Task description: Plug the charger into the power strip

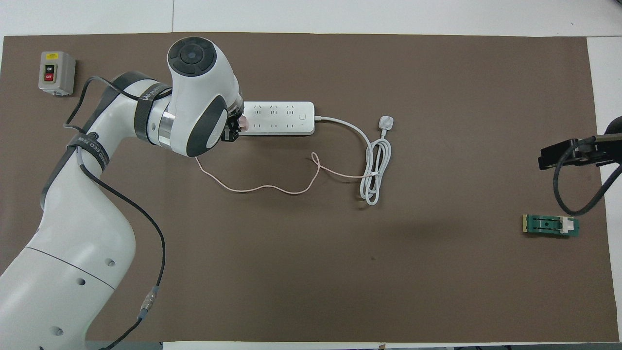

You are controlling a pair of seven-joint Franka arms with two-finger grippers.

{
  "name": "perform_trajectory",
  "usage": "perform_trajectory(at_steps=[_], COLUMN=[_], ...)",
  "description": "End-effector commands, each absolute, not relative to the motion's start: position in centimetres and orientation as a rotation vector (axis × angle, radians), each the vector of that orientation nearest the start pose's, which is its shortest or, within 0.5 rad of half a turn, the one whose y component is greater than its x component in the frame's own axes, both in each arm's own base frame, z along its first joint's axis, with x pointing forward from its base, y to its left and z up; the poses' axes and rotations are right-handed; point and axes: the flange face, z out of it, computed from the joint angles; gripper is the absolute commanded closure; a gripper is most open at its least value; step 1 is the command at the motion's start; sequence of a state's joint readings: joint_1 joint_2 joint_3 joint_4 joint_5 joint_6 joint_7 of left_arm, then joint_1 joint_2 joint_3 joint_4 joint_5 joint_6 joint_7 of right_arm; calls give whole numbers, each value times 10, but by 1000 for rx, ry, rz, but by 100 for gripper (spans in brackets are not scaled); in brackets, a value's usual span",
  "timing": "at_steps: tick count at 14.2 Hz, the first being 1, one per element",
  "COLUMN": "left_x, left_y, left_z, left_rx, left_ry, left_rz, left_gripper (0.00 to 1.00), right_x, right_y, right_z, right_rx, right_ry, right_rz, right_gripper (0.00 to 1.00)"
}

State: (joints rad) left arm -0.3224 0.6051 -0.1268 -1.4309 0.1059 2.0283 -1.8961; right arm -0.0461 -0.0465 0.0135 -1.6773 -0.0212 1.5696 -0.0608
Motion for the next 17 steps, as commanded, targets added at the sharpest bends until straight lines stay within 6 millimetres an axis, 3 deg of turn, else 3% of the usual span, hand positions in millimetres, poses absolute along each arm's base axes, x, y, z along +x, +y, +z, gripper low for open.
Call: perform_trajectory(at_steps=[1,2,3,4,8,12,15,17], left_x=[663,664,664,664,670,674,674,676], left_y=[-280,-279,-279,-278,-263,-244,-211,-167], left_z=[279,285,292,296,338,396,460,494], left_rx=[-2395,-2400,-2402,-2397,-2372,-2363,-2411,-2482], left_ry=[-1981,-1980,-1986,-1993,-2023,-2077,-2093,-2014], left_rz=[-74,-78,-84,-86,-97,-129,-211,-249], left_gripper=[100,88,18,0,0,0,0,0], right_x=[530,530,530,530,530,530,530,530], right_y=[-20,-20,-20,-20,-20,-20,-20,-20], right_z=[603,603,603,603,603,603,603,603], right_rx=[-3163,-3163,-3163,-3163,-3163,-3163,-3163,-3163], right_ry=[-13,-13,-13,-13,-13,-13,-13,-13], right_rz=[106,106,106,106,106,106,106,108], right_gripper=[0,0,0,0,0,0,0,0])
